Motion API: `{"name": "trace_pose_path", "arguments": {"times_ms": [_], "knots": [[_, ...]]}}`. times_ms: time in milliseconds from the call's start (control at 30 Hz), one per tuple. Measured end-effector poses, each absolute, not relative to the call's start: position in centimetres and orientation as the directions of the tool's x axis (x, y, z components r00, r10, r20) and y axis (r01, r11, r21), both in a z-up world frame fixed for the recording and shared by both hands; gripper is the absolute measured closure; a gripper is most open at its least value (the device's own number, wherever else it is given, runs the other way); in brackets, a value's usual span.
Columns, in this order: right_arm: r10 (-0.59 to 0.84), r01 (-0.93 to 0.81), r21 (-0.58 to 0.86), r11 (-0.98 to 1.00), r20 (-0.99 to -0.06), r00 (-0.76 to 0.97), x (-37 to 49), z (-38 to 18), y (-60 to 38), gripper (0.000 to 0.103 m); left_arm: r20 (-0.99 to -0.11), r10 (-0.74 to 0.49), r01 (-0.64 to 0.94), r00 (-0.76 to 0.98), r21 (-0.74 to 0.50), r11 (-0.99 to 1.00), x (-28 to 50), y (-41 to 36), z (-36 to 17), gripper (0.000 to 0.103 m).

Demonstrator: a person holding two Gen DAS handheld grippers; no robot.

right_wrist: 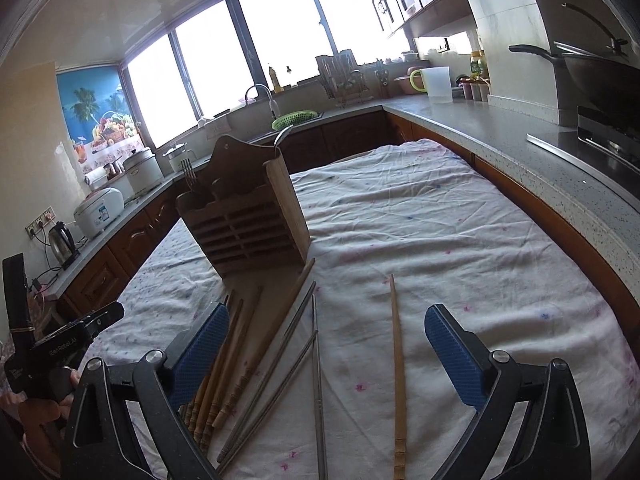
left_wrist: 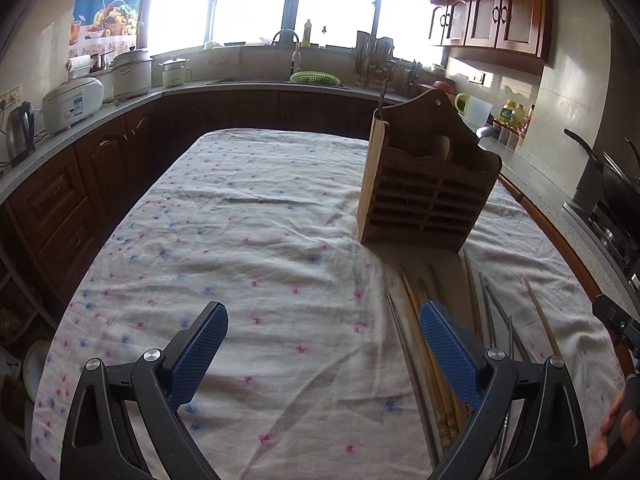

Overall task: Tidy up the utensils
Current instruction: 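Grasp a thin steel chopstick with the left tool while the right tool grasps a wooden chopstick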

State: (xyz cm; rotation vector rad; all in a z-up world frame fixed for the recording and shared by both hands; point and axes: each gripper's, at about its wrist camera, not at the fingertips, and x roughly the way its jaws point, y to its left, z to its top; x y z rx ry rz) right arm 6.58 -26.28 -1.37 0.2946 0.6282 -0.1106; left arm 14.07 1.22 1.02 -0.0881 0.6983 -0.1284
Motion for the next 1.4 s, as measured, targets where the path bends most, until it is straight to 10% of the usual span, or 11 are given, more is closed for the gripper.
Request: {"name": "trace_pose_path", "arguments": {"times_ms": [600, 1067, 1400], "knots": [[0.000, 0.210, 0.229, 0.950, -0.674, 0.738, 9.1, -3.5, -27.9, 0.005, -0.753, -0.178, 0.147, 0.634, -0.109, 0.983, 18.8, -2.1, -1.0, 0.027], [-0.061, 0.241, 0.106, 0.965, -0.800, 0.597, 14.5, -6.6, -30.1, 0.069, -0.843, -0.203, 0.201, 0.499, -0.115, 0.973, 23.7, -5.5, -3.9, 0.074], [-0.106, 0.217, 0.015, 0.976, -0.838, 0.535, 16.3, -8.0, -29.9, 0.093, -0.833, -0.132, 0.275, 0.537, 0.025, 0.961, 23.6, -8.5, -4.3, 0.097]]}}
